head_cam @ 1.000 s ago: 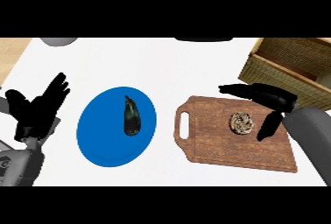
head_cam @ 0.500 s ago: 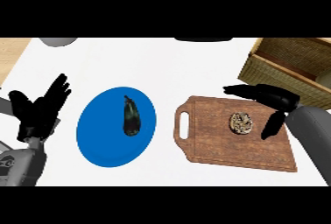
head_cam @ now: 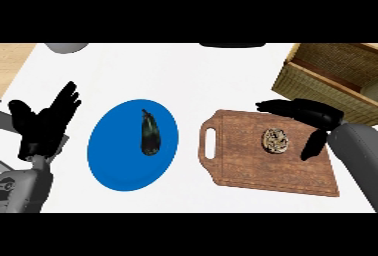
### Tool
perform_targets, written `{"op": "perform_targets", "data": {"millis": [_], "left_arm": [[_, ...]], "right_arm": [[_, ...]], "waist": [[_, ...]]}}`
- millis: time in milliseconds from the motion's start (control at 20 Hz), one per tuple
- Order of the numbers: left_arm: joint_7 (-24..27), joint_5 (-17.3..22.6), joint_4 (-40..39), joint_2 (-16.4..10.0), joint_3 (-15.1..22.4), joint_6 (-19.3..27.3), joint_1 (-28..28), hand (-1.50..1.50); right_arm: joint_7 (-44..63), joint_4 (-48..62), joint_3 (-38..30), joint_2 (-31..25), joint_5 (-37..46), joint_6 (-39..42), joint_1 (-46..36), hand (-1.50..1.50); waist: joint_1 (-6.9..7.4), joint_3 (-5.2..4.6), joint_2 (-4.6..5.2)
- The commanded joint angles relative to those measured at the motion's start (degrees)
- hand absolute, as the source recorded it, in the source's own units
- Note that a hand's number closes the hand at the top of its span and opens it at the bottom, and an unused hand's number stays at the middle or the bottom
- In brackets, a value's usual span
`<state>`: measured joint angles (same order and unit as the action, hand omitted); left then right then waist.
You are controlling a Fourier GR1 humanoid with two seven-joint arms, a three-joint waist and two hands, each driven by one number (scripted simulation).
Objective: Pick the cupcake from the cutting board and place it in the basket
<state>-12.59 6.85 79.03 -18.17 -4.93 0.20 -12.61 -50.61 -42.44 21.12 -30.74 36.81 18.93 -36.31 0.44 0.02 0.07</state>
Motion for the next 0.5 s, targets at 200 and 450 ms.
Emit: {"op": "perform_targets", "data": {"millis": [200,450], "left_arm": [[-2.0,0.4,1.2,-0.3,-2.1,-2.0,0.5,0.0],[-0.7,-2.5,3.6,2.2,-0.4,-0.2,3.1,0.0]], "right_arm": [[-0.4,-3.4,-0.5,2.4,4.4,-0.1,4.7,-1.5],[-4.9,6.6,-2.1,5.1,8.4,-6.0,1.6,-1.5]], "waist": [[-0.35,-0.02,-0.1],[0.21,0.01,0.06]]}}
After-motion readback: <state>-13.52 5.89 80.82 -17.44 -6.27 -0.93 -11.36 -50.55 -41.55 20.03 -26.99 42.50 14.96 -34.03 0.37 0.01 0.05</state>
